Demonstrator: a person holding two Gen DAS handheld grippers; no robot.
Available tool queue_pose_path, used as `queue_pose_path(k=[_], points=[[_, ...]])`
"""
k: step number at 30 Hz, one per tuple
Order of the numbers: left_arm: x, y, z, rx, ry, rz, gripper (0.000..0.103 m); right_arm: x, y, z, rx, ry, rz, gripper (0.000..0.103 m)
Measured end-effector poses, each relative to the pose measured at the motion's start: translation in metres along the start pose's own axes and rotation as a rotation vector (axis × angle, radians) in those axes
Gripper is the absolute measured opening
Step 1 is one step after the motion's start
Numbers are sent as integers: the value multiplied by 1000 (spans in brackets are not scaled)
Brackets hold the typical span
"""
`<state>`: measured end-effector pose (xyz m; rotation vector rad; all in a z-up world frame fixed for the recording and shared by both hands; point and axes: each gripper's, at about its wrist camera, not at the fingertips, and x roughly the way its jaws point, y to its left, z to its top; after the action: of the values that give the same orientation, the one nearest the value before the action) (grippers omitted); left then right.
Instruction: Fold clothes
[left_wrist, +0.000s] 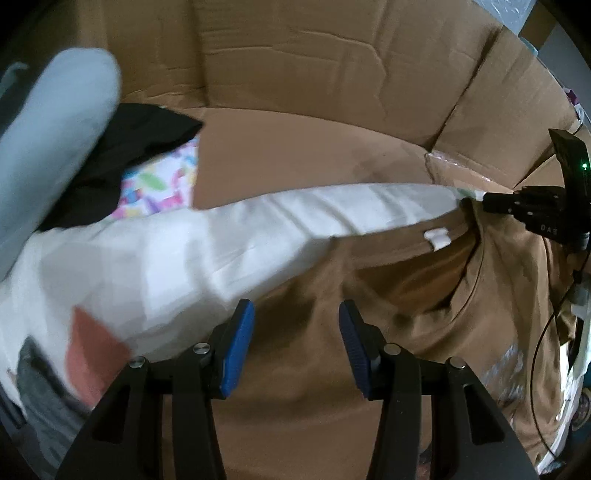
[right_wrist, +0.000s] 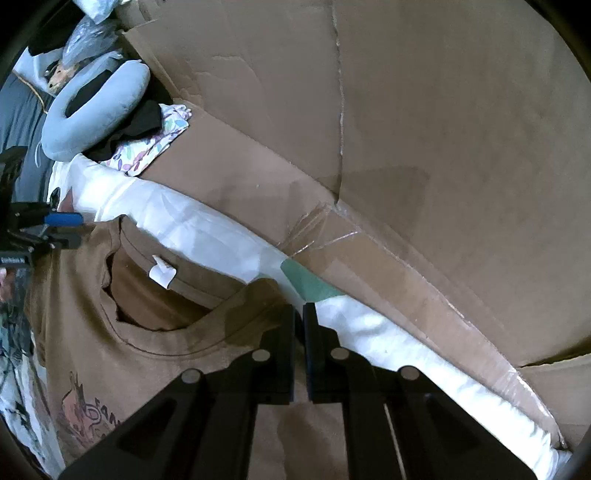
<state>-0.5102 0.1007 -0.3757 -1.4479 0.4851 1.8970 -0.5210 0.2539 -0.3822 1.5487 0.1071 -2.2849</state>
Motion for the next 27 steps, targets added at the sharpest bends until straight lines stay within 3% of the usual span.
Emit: queue_pose_path(k=[4, 7, 13, 17, 19, 20, 22, 23, 25, 27], points=[[6, -10, 15, 25, -19, 54, 48, 4, -3, 1, 22, 9, 1, 15], [8, -12, 24, 50, -20, 75, 48, 10, -3, -1, 15, 26, 11, 15], [21, -19, 26, 124, 19, 67, 48, 9, -3, -8, -7, 24, 66, 23], [35, -27, 25, 157, 50, 59, 48, 13, 4, -6, -52, 37, 50, 27], [41, -31, 25, 168, 62, 53, 38, 14, 10, -7, -88, 42, 37, 27], [43, -33, 25, 174, 68, 53, 26, 16, 13, -8, -110, 45, 29, 27], [42, -35, 26, 184, 62, 61, 13, 17, 19, -9, -148, 49, 16, 27], [40, -36, 26, 189, 54, 67, 8, 16, 21, -9, -169, 50, 13, 21], [33, -34, 26, 188, 28, 69, 7, 14, 26, -11, -210, 51, 7, 11], [24, -30, 27, 179, -5, 64, 7, 10, 30, -12, -243, 40, -5, 9]])
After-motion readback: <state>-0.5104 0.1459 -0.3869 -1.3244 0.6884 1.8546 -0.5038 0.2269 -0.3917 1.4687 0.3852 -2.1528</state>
